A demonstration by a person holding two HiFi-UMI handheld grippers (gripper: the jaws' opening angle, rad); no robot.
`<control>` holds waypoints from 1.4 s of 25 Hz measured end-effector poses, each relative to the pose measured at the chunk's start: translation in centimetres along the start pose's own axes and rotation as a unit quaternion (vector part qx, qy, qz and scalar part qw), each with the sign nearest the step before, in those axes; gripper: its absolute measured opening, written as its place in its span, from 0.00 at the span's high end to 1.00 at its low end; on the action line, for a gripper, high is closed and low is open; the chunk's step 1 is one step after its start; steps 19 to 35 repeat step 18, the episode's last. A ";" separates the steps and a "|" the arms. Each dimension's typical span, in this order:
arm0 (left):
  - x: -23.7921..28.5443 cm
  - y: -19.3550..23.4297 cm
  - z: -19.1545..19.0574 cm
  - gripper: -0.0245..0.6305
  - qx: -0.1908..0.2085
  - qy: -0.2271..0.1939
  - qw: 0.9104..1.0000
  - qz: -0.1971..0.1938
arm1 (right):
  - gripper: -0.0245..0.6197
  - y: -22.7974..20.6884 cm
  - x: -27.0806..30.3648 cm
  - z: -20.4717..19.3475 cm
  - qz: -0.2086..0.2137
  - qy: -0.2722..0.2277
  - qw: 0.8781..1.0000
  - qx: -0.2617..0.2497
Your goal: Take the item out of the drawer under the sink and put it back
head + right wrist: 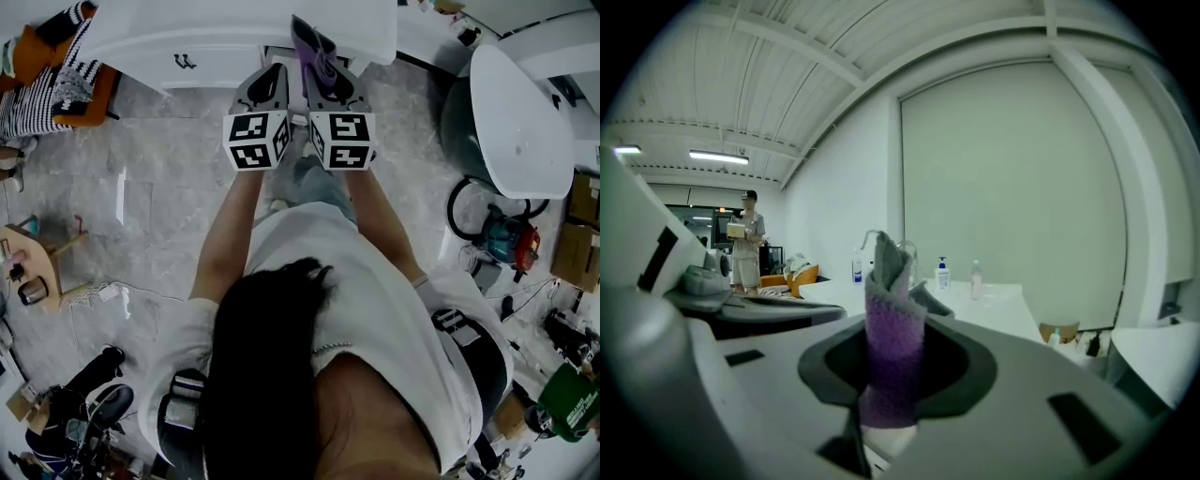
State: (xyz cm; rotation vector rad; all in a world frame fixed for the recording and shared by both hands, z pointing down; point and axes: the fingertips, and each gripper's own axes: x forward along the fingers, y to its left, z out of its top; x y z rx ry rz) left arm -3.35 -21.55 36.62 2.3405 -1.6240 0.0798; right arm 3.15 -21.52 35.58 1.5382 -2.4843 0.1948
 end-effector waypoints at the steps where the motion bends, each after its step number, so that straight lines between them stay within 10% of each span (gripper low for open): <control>1: 0.1 -0.1 0.0 0.96 0.002 0.000 1.000 0.000 | 0.80 -0.1 0.1 -0.1 0.001 0.001 1.000 0.000; 35: 0.3 -0.4 0.5 0.96 0.018 -0.003 1.000 -0.005 | 0.80 -0.2 0.4 -0.7 0.000 0.008 1.000 0.000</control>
